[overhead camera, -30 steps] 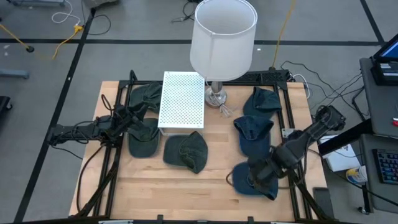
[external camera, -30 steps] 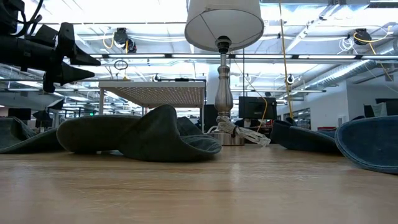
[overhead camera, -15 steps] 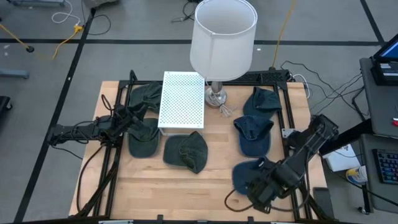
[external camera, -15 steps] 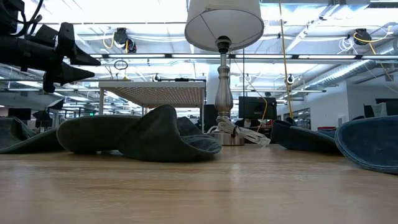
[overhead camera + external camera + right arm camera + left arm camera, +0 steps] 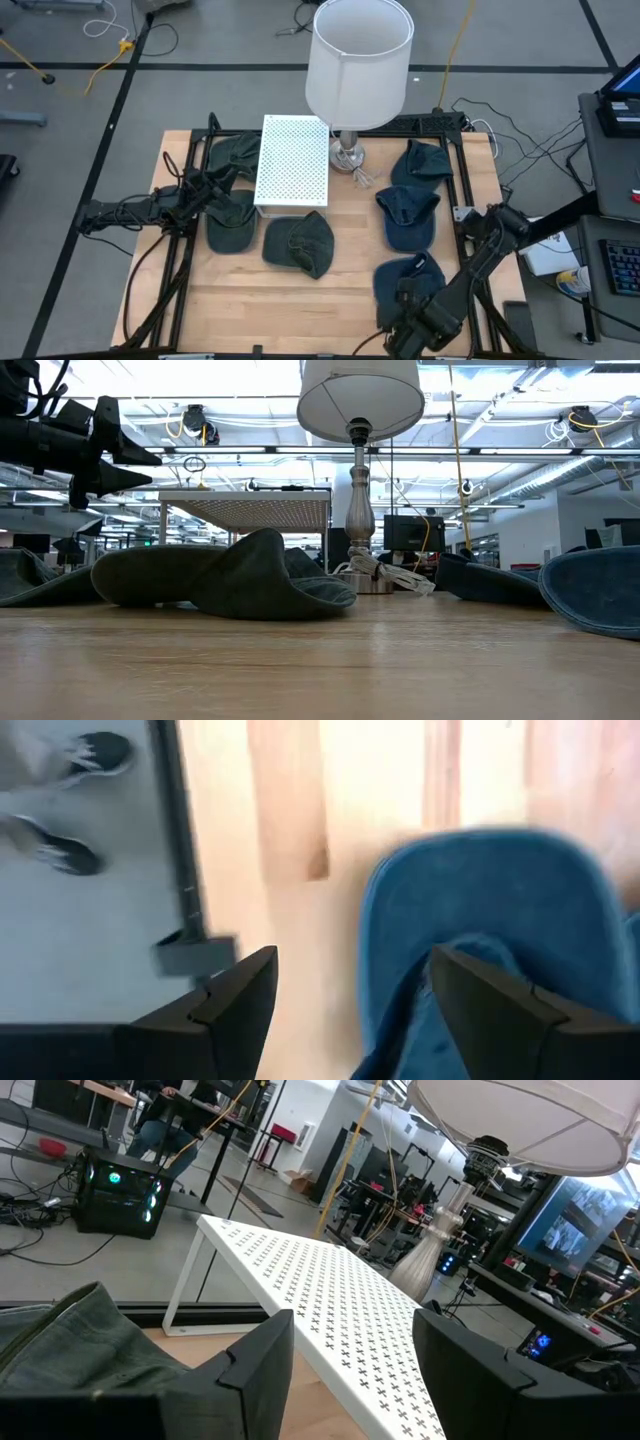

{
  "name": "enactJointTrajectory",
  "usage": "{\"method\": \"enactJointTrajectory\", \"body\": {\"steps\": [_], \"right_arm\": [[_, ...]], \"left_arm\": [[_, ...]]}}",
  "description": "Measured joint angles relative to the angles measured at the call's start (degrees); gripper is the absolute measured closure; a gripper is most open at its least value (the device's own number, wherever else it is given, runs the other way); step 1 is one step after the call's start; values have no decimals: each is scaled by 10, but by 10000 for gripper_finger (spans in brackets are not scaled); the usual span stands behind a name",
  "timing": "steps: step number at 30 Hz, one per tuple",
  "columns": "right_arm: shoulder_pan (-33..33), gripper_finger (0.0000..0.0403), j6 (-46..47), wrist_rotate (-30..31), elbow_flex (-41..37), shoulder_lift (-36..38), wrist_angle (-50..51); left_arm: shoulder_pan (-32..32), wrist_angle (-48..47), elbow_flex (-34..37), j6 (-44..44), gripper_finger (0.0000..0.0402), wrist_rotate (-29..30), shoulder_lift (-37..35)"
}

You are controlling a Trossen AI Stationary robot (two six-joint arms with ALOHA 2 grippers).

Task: Pick & Place hat
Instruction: Put the bottom blue cap on the shelf

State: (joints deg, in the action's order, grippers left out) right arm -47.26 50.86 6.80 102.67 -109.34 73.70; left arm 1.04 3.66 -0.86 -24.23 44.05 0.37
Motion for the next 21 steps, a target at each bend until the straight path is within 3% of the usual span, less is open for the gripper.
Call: {"method": "enactJointTrajectory", "body": {"steps": [8,21], "right_arm": [[-22,149,-23,68,-3,-34,-3],[-48,149,39,66,-95,-43,-23]], "left_arm": [[0,0,0,0,192,0,0],[0,0,0,0,192,0,0]]}}
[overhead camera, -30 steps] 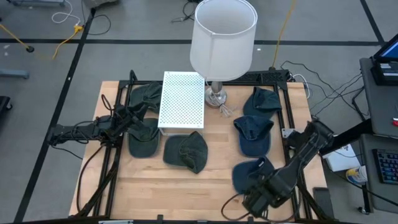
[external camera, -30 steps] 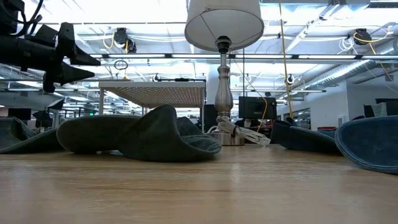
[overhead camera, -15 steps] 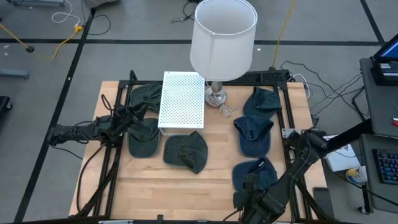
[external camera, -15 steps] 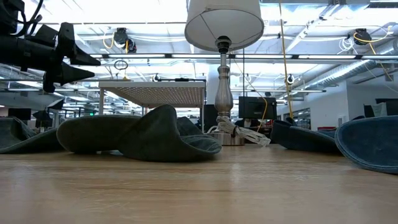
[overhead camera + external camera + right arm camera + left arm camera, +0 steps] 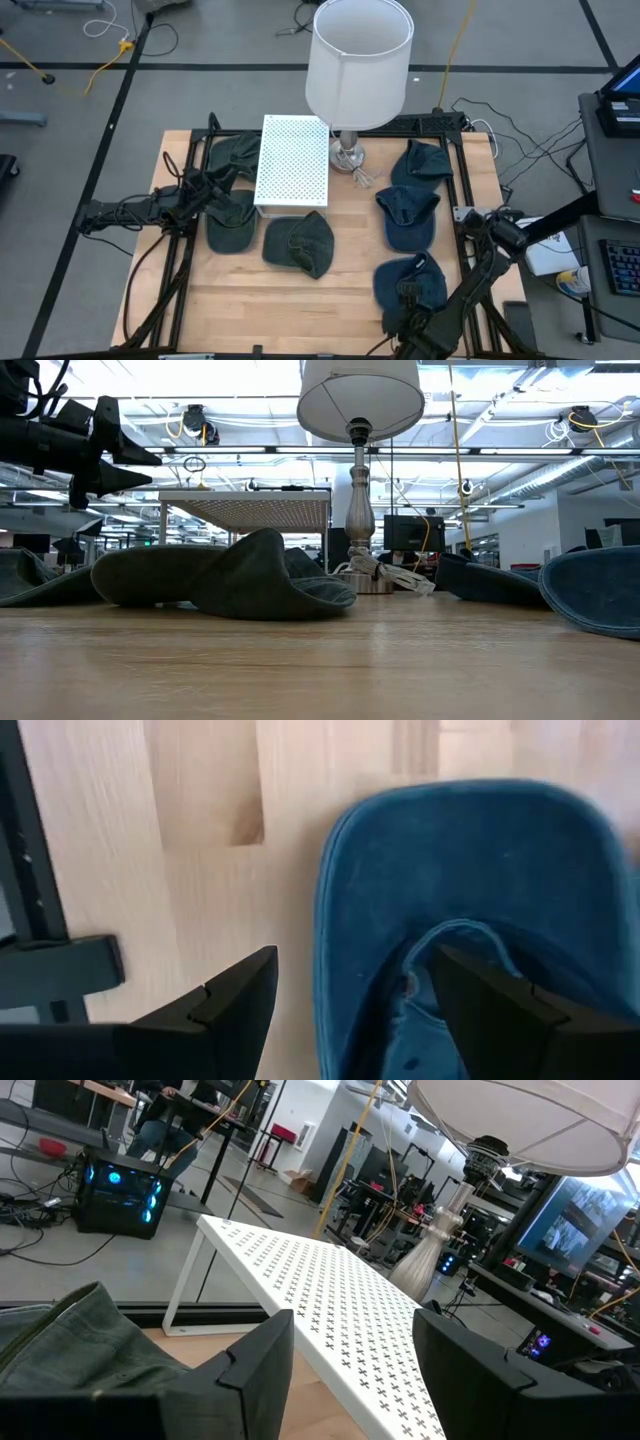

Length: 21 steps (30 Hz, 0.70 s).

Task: Pick & Place hat
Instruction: Put the bottom blue cap on the shelf

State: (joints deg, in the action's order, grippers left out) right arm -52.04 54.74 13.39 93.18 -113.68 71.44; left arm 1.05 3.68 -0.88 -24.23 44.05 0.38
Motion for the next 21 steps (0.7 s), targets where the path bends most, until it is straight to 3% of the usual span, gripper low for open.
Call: {"method": "enactJointTrajectory", "body": {"steps": [15,18,21], "right_arm": [[-1,156,-30,17,-101,0,-84],[-1,186,-32,18,-103,0,-85],[-1,241,-42,18,-103,0,-88]], "left_arm": [[0,0,0,0,192,0,0],[0,0,0,0,192,0,0],[0,0,0,0,192,0,0]]}}
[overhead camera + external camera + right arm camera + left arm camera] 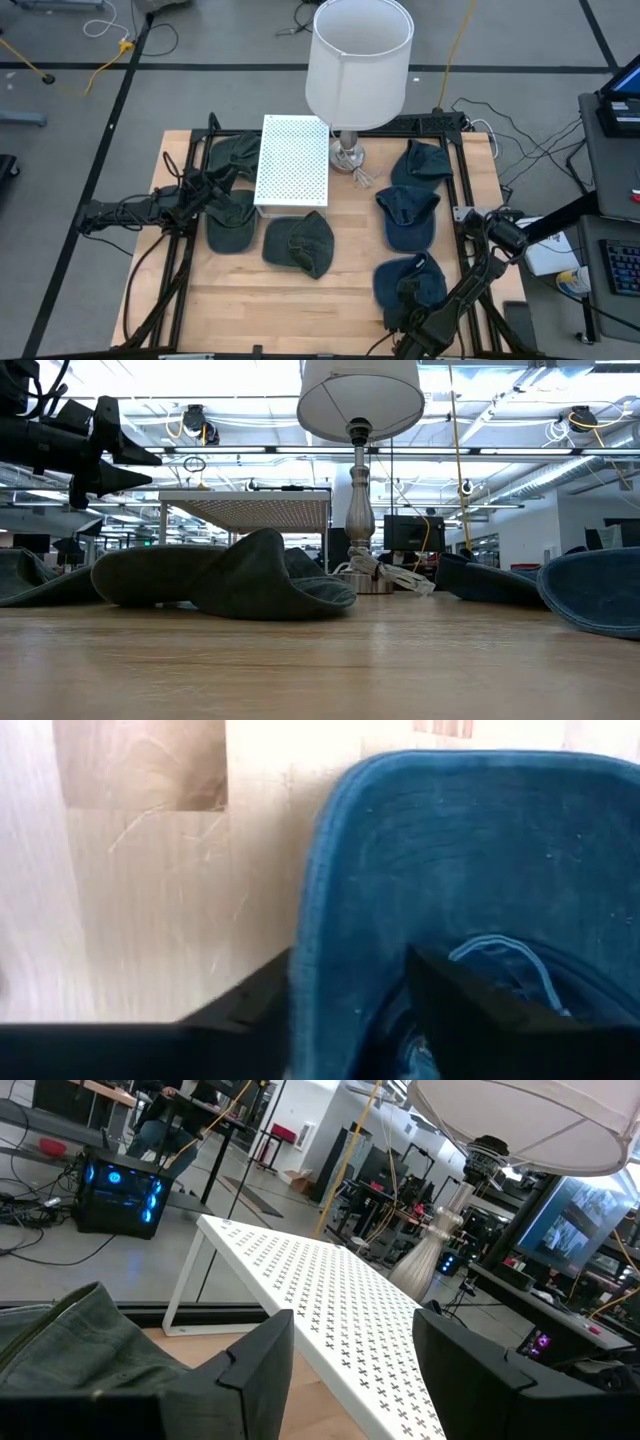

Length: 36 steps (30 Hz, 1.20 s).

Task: Pick & Place hat
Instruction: Put the bottom blue cap on the shelf

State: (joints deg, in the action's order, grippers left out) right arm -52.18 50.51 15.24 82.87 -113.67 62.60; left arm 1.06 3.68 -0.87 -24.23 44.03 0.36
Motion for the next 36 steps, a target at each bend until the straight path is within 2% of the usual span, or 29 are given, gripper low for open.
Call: {"method": "enactJointTrajectory", "body": {"steps": [5,7,14,25,30,36], "right_arm": [[0,356,-2,0,0,1,-23],[0,387,-3,3,0,3,-26],[1,396,-6,2,0,34,-11],[40,399,-33,26,0,194,-6],[73,399,-34,45,0,273,-33],[118,399,-92,74,0,351,-123]], "left_arm": [[0,0,0,0,192,0,0],[0,0,0,0,192,0,0],[0,0,0,0,192,0,0],[0,0,0,0,192,0,0],[0,0,0,0,192,0,0],[0,0,0,0,192,0,0]]}}
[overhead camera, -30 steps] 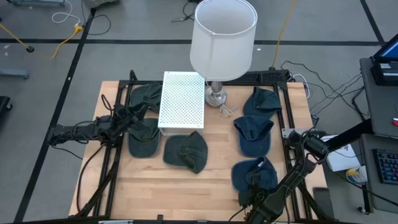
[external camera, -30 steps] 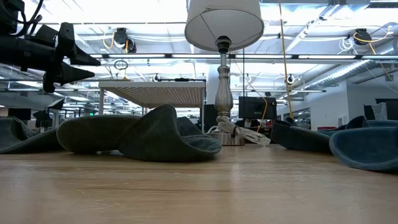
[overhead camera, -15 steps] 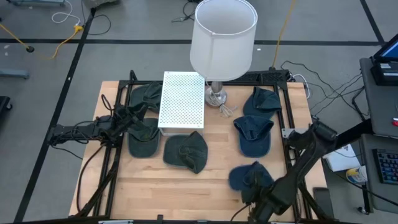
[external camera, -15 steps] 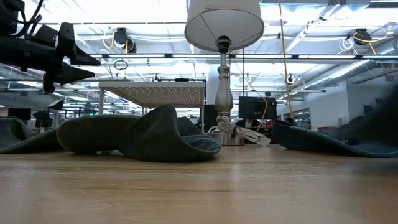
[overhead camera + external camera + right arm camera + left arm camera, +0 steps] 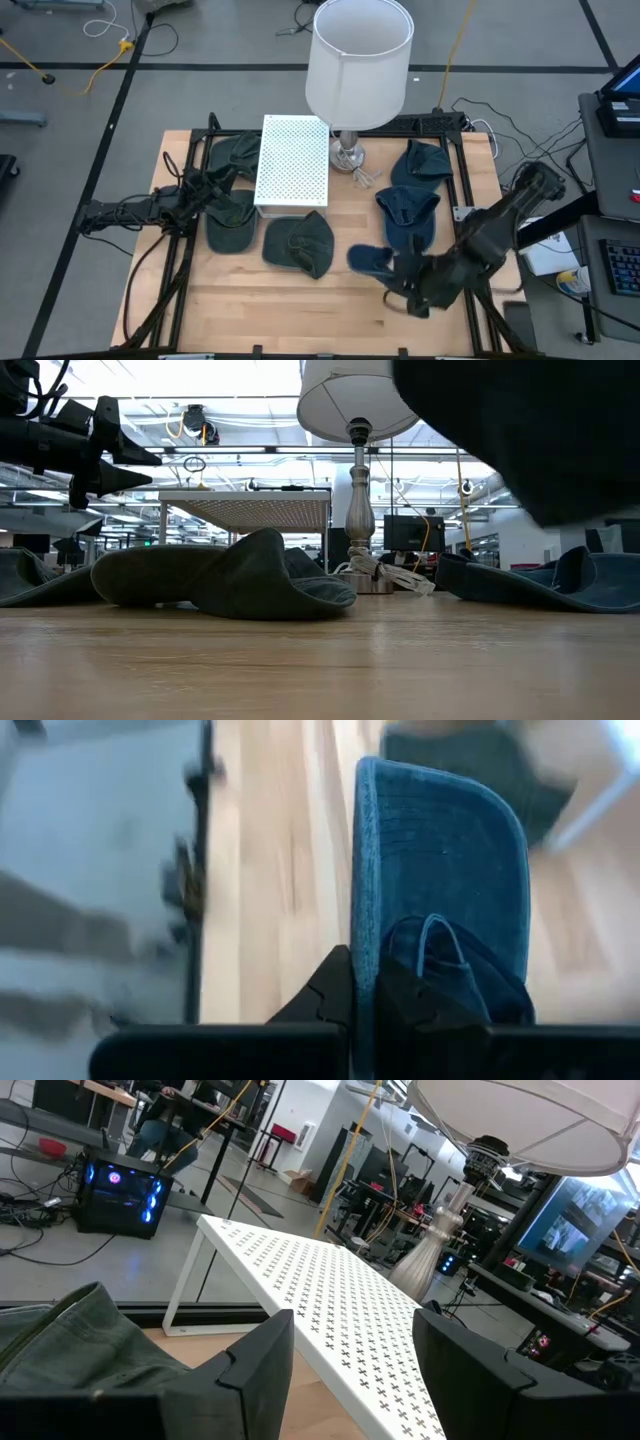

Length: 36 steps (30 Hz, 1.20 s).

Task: Pick & Place hat
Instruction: Put the bottom blue cap on the shelf

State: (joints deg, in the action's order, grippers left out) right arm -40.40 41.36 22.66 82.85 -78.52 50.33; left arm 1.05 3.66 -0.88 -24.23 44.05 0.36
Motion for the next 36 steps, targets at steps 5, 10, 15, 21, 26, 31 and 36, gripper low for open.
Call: {"method": "enactJointTrajectory", "body": {"steps": [5,10,15,21,26,31,36], "right_arm": [[36,399,-68,31,0,40,-100],[70,399,-139,30,0,54,-197],[100,397,-174,29,0,54,-278],[130,398,-228,28,0,52,-366],[153,398,-264,27,-8,52,-435],[187,398,-290,-29,-52,52,-571],[231,398,-284,-99,-98,52,-663]], "left_arm": [[0,0,0,0,192,0,0],[0,0,0,0,192,0,0],[0,0,0,0,192,0,0],[0,3,0,0,192,0,0],[0,7,1,-2,192,0,0],[0,19,1,0,192,-23,0],[0,85,-4,48,192,-128,0]]}}
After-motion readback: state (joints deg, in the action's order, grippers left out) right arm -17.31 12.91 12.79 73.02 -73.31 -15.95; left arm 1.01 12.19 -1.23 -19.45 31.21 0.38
